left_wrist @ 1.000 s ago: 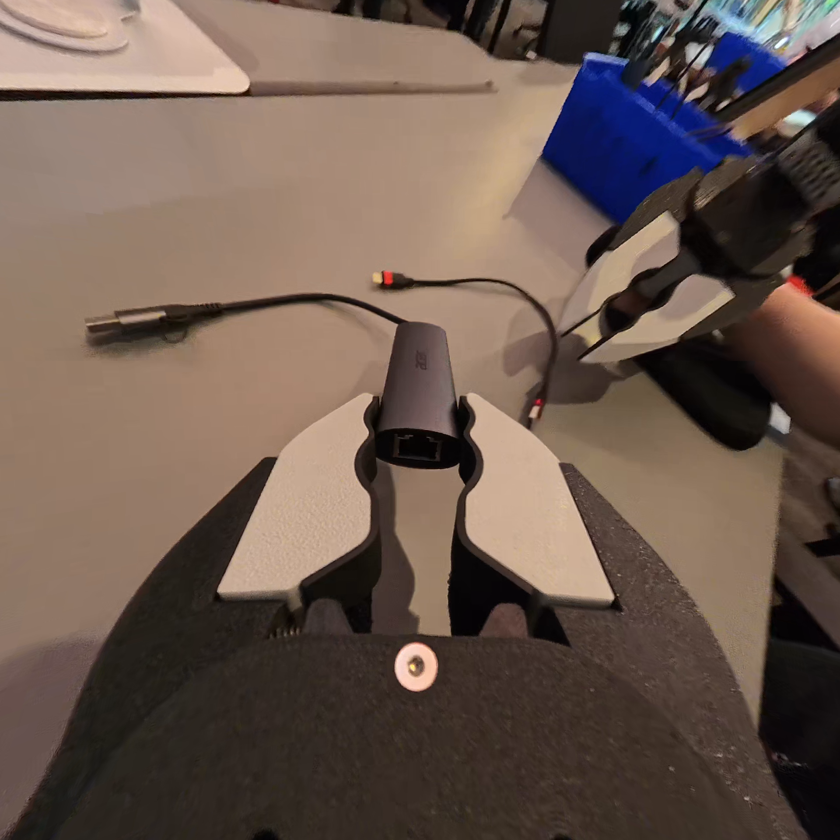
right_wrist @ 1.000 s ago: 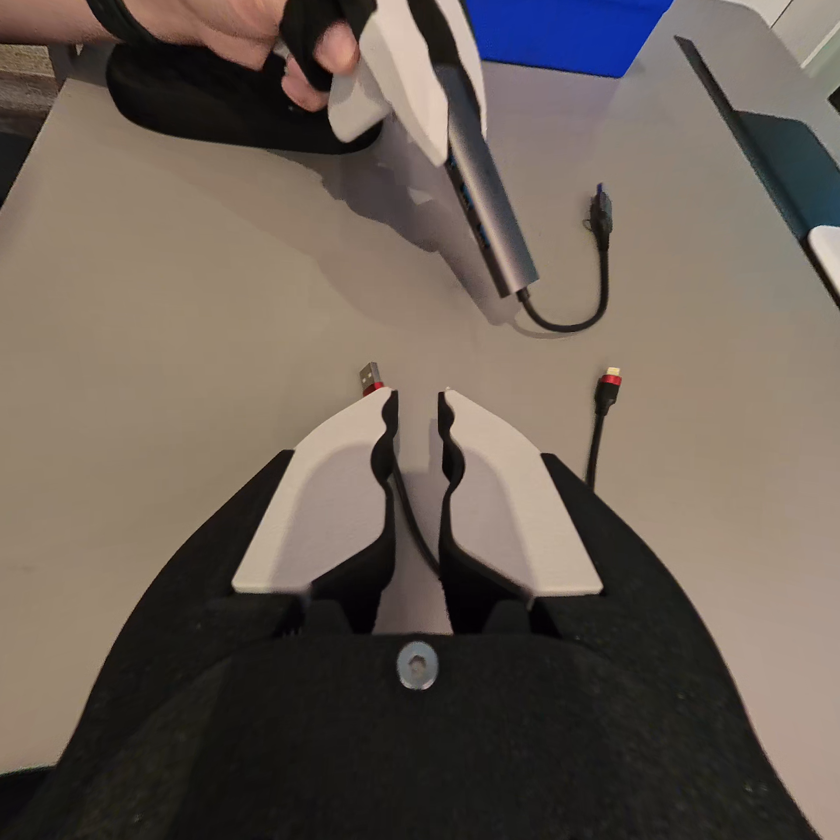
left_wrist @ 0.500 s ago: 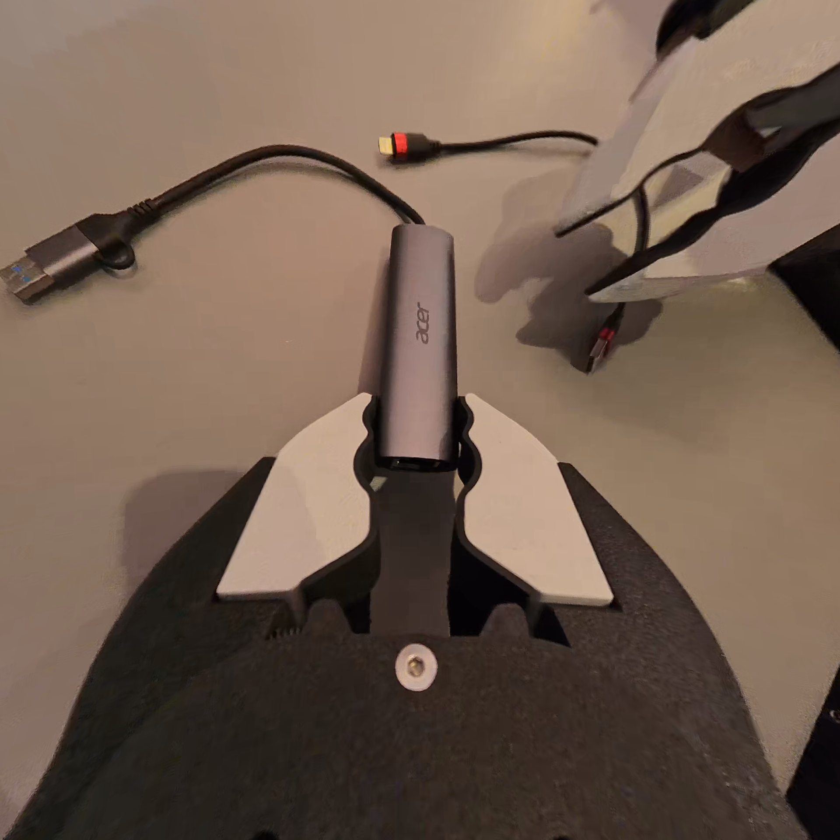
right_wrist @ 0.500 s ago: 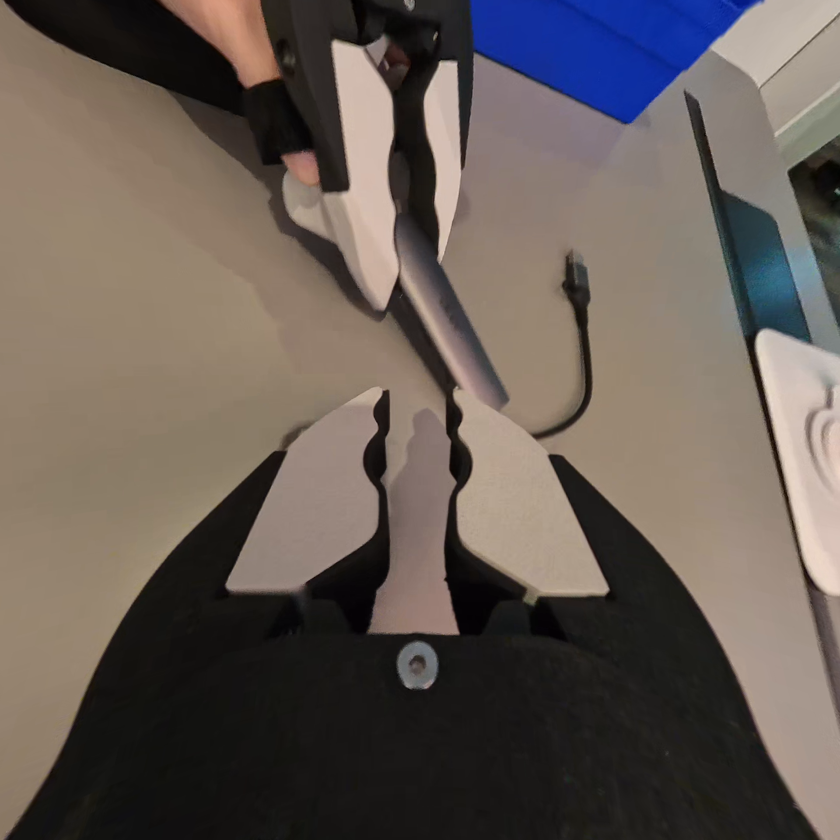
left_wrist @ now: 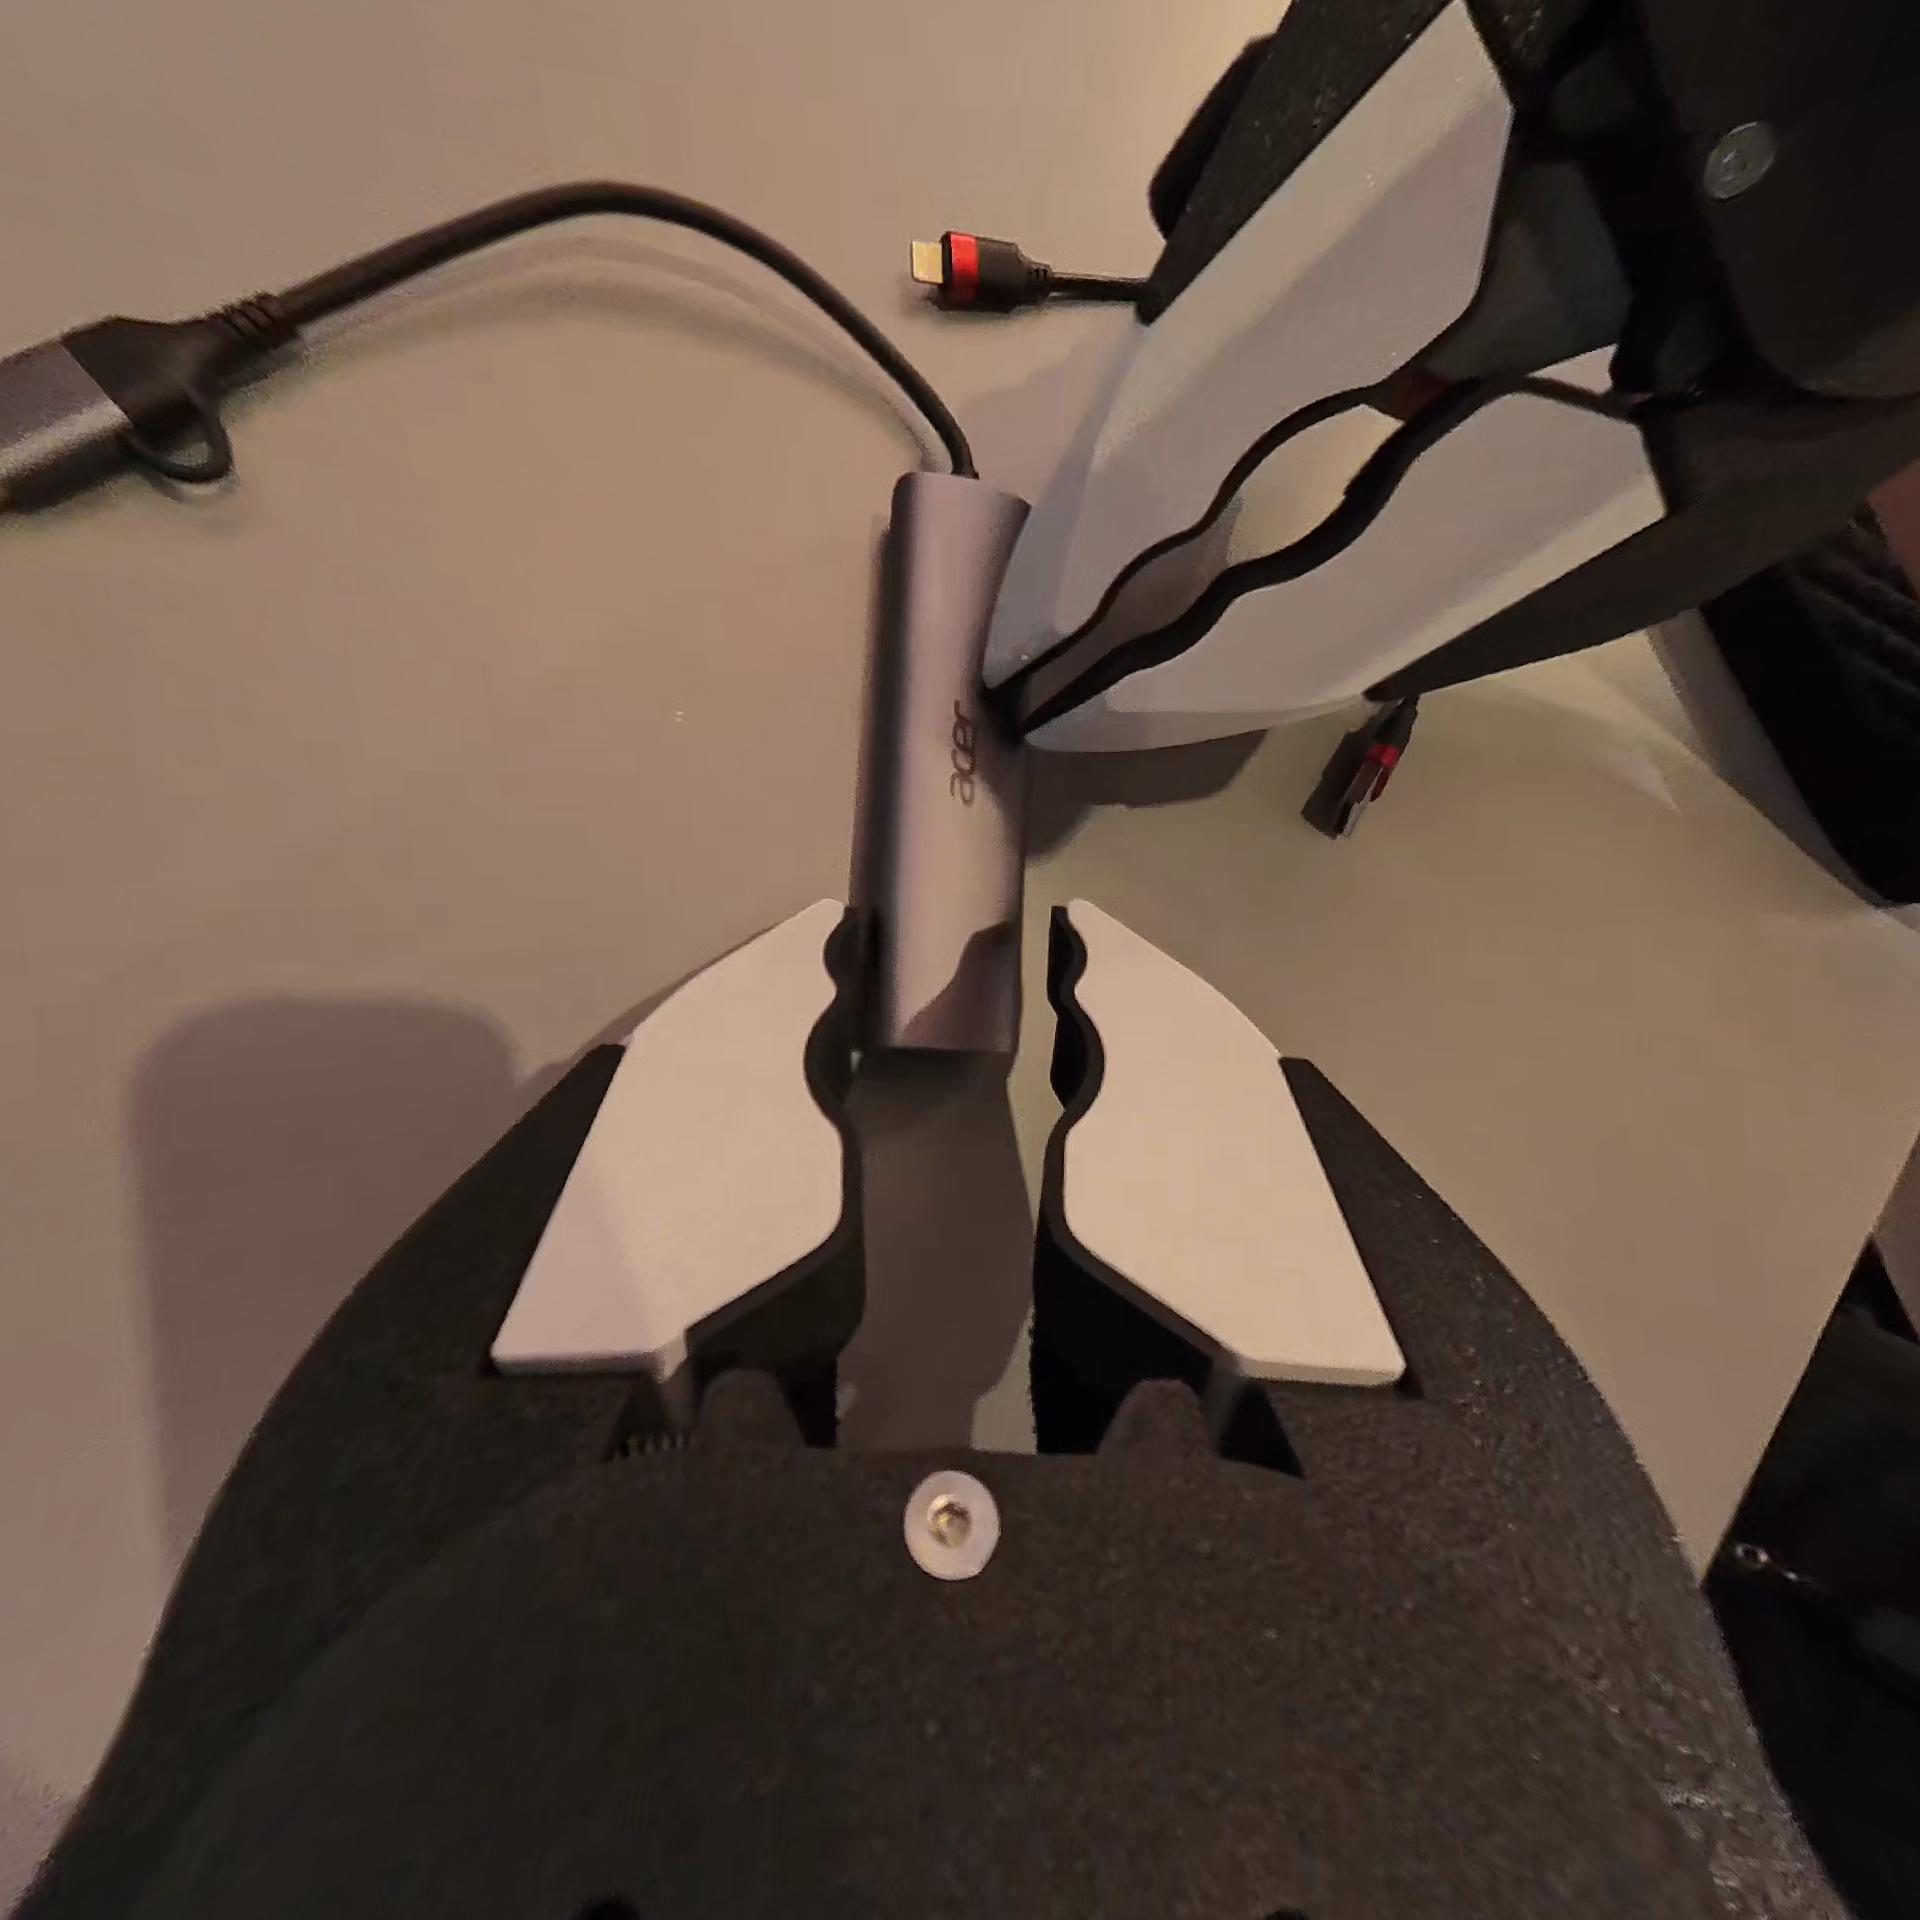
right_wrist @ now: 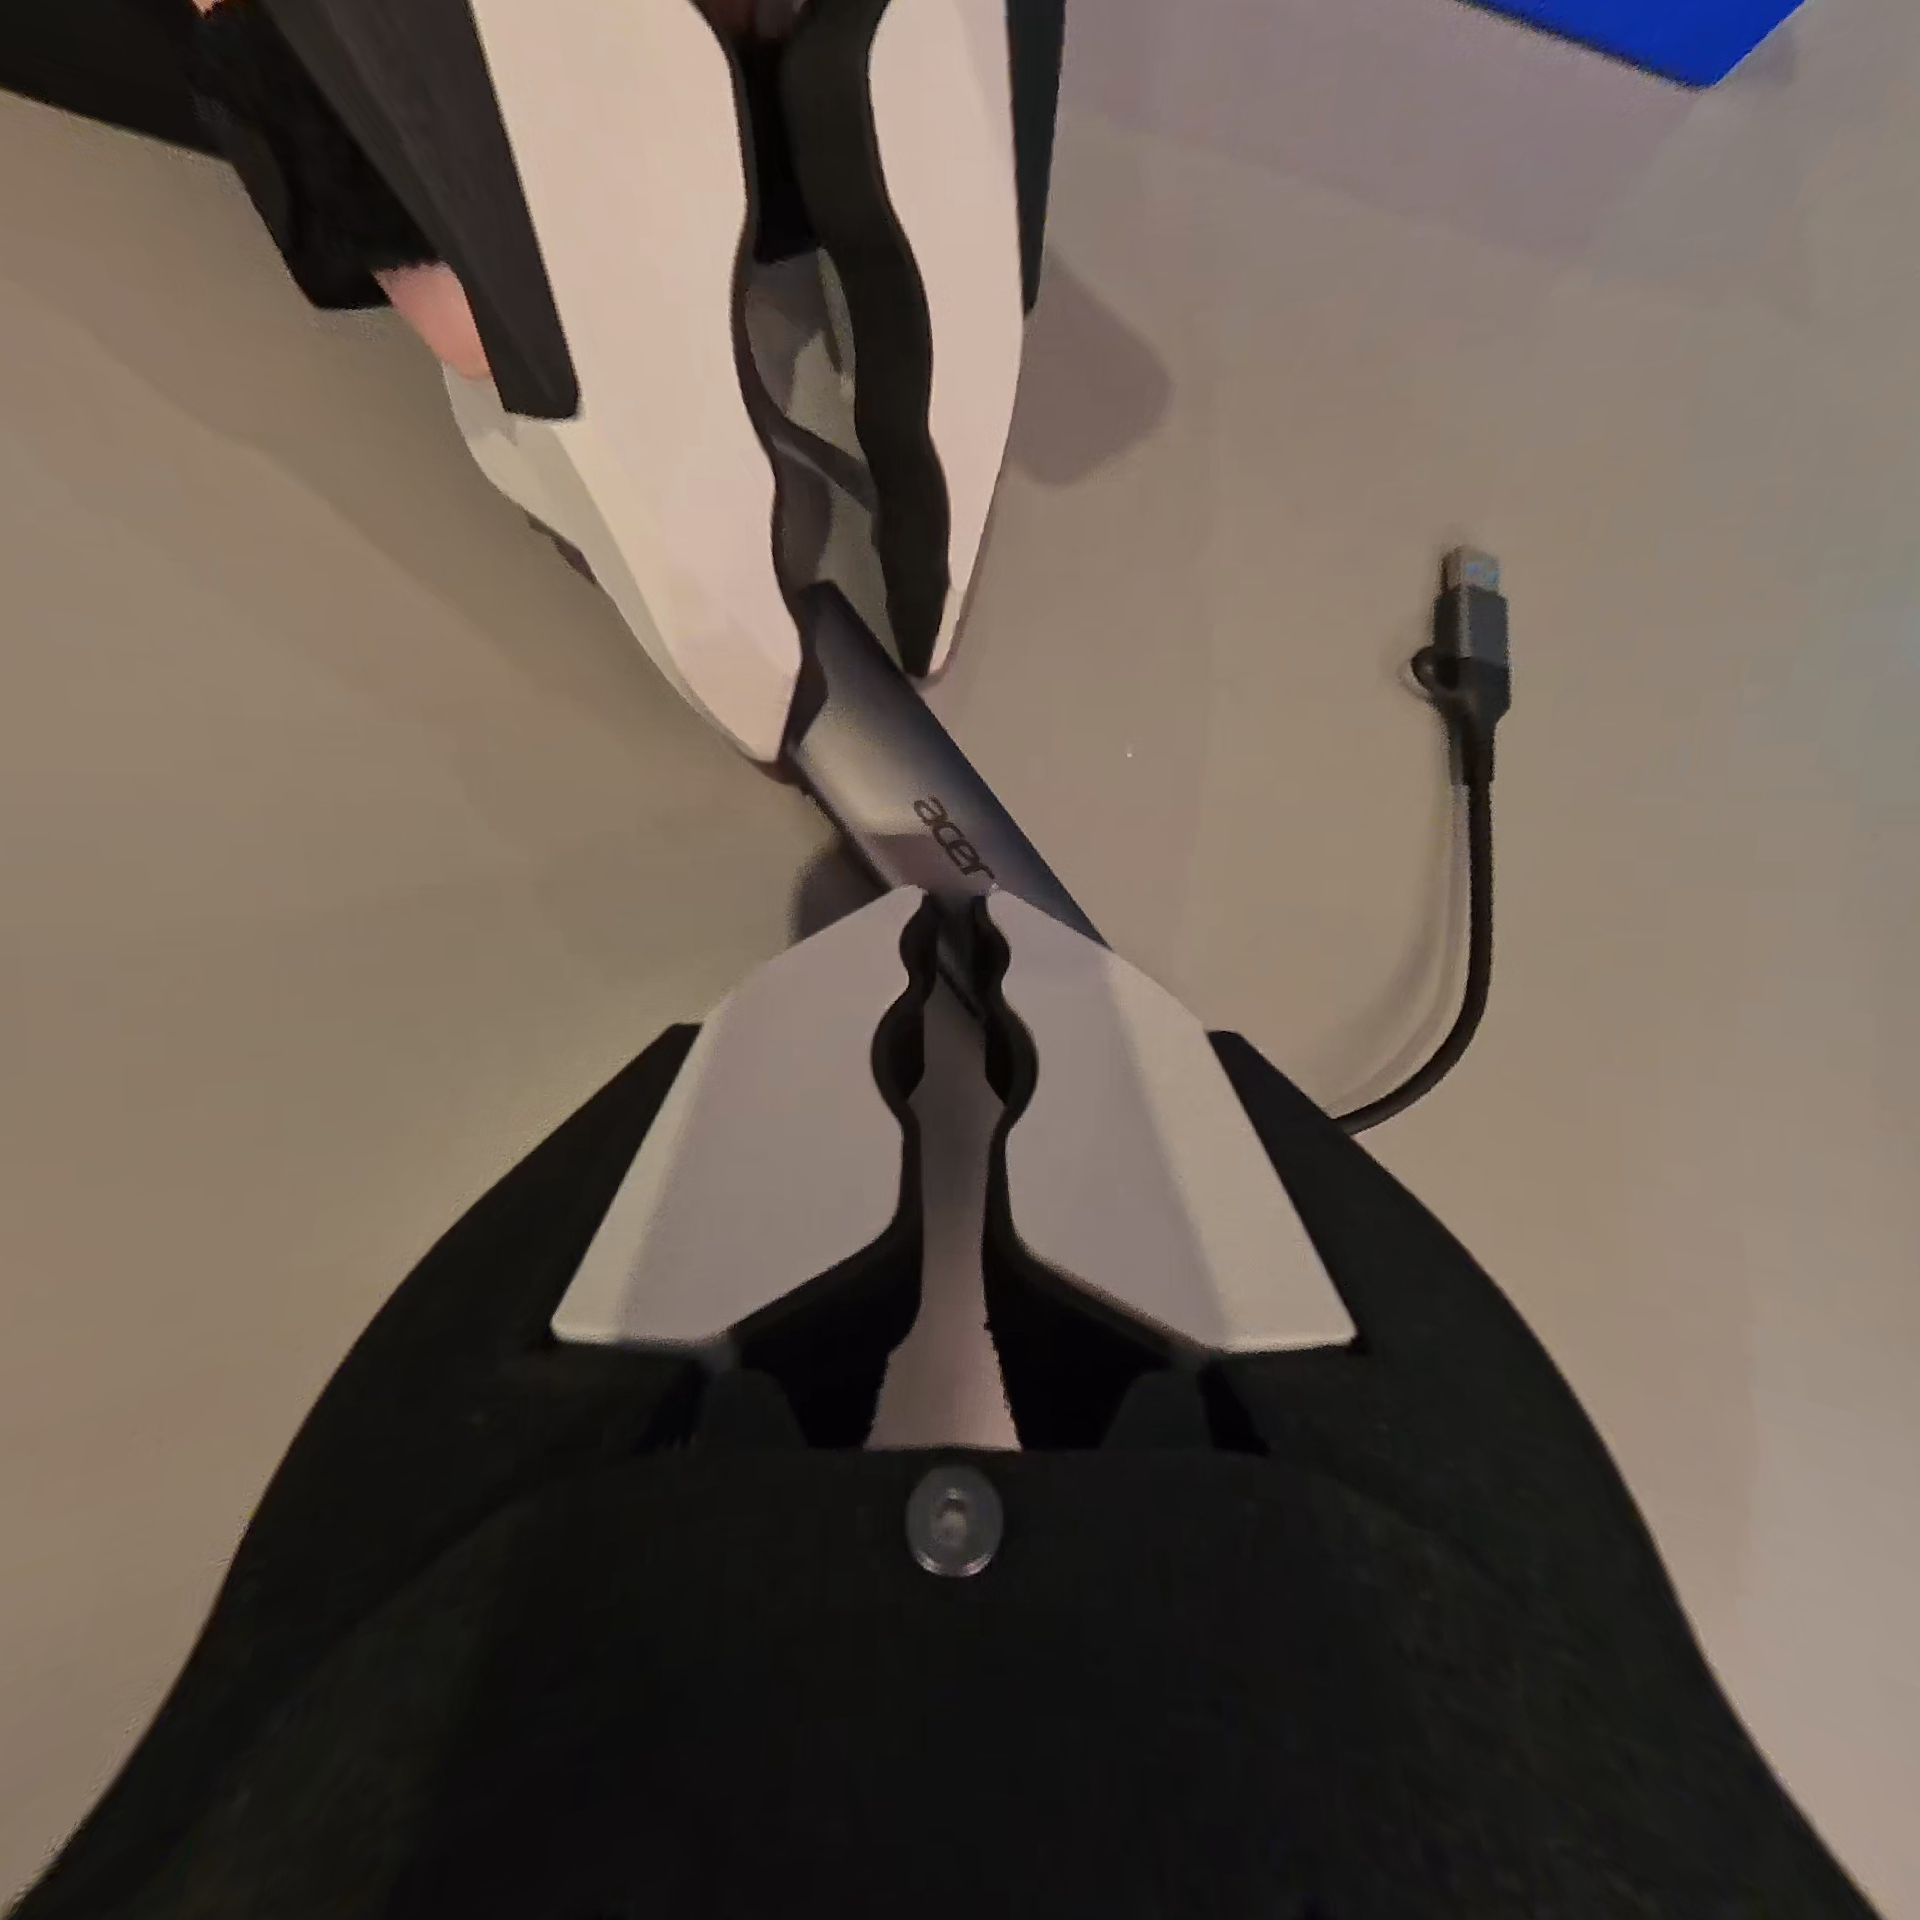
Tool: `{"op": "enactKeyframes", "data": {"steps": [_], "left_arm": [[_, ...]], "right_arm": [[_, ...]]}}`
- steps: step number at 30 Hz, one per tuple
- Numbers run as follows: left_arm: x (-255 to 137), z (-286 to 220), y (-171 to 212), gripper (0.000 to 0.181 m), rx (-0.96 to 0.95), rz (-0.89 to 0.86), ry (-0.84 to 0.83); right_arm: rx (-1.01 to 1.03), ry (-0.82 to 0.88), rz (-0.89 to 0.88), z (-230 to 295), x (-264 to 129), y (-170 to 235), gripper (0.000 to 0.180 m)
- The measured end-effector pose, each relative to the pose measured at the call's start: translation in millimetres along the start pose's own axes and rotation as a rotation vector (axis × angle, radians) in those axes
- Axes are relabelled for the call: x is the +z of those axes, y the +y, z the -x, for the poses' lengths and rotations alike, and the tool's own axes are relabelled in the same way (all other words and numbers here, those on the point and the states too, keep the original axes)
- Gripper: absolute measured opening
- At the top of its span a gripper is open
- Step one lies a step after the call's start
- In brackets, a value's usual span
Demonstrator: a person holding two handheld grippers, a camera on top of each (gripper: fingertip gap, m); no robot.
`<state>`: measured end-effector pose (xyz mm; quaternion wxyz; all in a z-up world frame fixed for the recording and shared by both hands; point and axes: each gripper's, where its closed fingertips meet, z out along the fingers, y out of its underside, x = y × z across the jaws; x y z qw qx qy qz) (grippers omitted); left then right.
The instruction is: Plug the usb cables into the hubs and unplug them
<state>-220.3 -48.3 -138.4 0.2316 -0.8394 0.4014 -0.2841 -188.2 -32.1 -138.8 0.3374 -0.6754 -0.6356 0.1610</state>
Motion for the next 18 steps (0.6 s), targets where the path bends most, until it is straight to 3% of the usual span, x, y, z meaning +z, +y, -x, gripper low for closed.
{"op": "enactKeyframes", "data": {"steps": [4, 9, 11, 18], "left_arm": [[-21, 2, -5, 0.034, 0.042, -0.046, -0.044], [-54, -15, -3, 0.028, 0.067, -0.144, -0.021], [-58, -27, 0, 0.027, 0.07, -0.169, 0.008], [-41, -56, -12, 0.03, 0.044, -0.227, 0.136]], "right_arm": [[0.044, -0.011, -0.019, 1, -4, -2, 0.008], [0.07, -0.114, -0.117, 41, -54, 6, 0.015], [0.061, -0.116, -0.078, 56, -65, 22, 0.017], [0.058, -0.102, 0.021, 73, -47, 50, 0.019]]}}
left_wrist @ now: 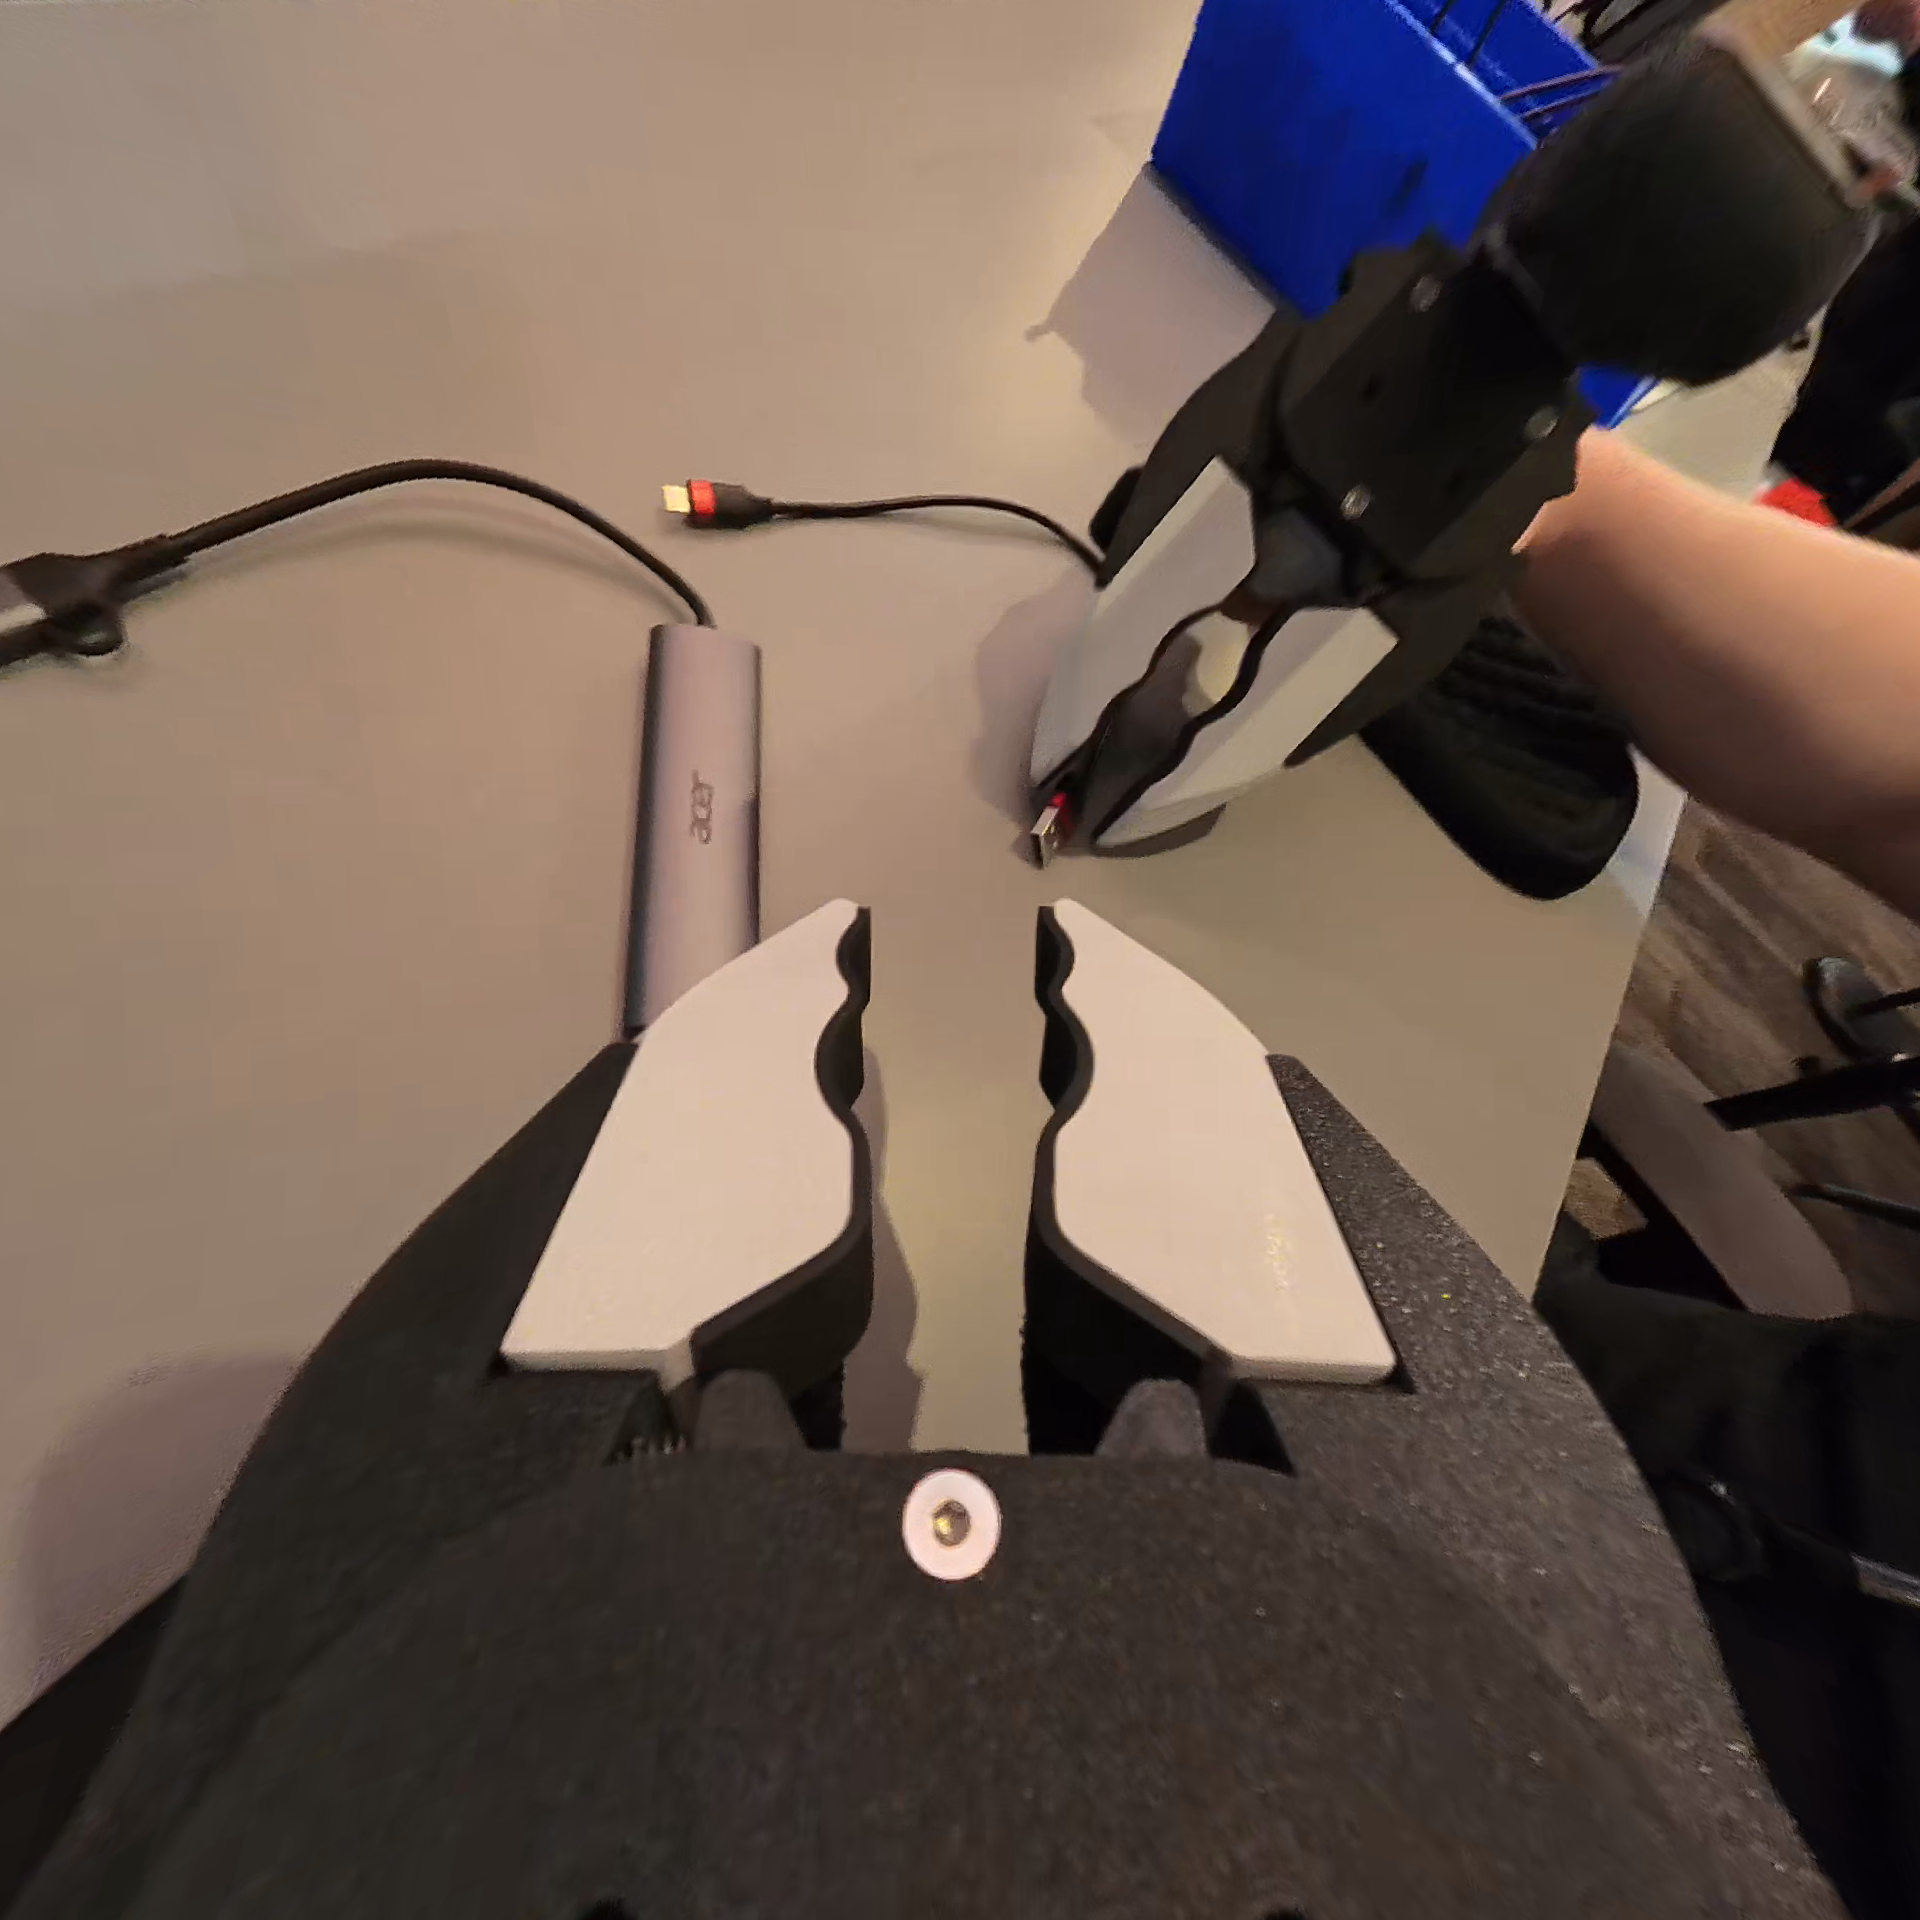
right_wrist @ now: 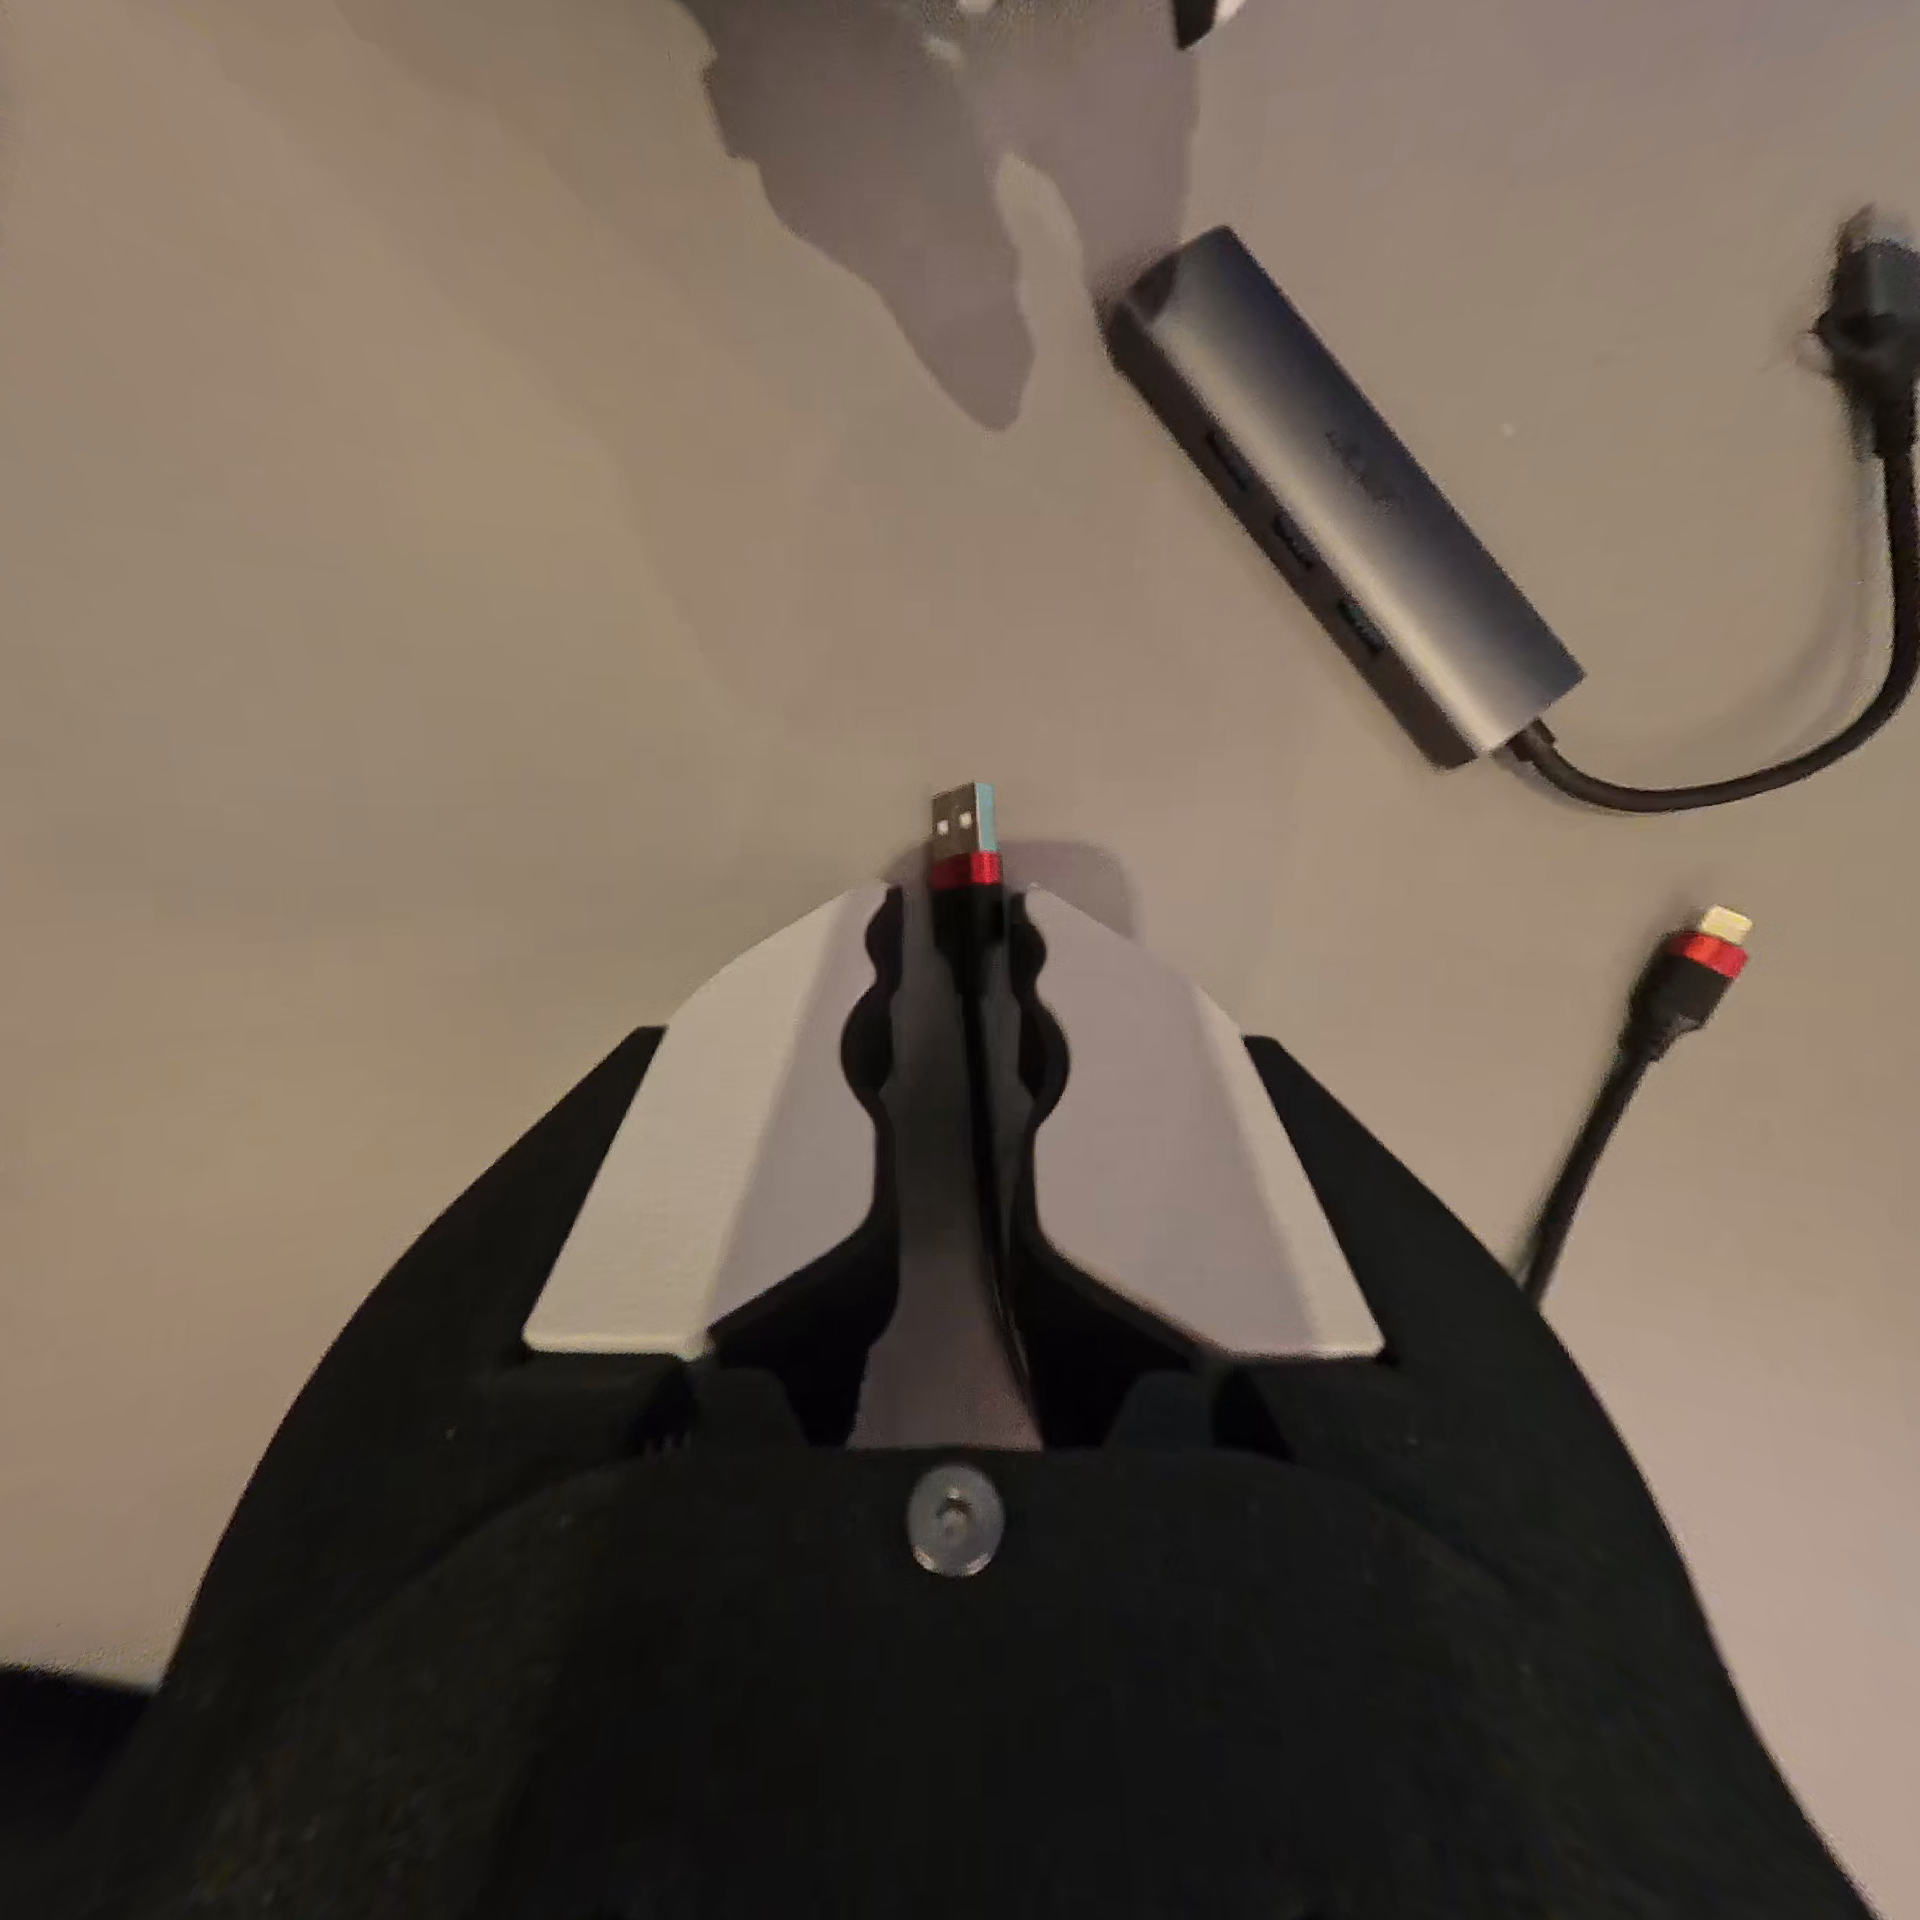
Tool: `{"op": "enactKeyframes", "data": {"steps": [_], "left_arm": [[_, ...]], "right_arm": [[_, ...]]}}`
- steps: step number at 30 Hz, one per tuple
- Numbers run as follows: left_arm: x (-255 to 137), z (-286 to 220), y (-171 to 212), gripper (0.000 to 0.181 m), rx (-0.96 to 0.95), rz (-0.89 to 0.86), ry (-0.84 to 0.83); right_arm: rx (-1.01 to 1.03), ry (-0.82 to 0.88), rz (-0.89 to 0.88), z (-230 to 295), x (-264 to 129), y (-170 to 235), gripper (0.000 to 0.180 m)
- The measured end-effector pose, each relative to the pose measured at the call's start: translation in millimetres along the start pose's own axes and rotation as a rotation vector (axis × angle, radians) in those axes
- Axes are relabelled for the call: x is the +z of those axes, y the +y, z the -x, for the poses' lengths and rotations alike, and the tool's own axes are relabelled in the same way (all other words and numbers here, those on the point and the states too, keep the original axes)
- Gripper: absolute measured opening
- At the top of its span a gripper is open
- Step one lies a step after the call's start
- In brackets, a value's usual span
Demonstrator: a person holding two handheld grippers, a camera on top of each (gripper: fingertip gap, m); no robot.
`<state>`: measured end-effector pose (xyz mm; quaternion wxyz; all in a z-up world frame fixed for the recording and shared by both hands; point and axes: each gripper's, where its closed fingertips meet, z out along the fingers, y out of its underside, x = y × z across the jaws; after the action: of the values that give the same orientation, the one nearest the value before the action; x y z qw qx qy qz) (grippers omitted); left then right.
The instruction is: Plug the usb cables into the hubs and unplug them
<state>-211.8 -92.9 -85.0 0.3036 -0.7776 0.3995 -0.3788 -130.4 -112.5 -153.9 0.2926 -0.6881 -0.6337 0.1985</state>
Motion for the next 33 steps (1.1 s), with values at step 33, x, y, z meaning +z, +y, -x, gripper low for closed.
{"op": "enactKeyframes", "data": {"steps": [33], "left_arm": [[52, -57, -56, 0.014, -0.151, -0.25, 0.252]], "right_arm": [[-0.563, 0.805, -0.155, -28, -76, -67, 0.008]]}}
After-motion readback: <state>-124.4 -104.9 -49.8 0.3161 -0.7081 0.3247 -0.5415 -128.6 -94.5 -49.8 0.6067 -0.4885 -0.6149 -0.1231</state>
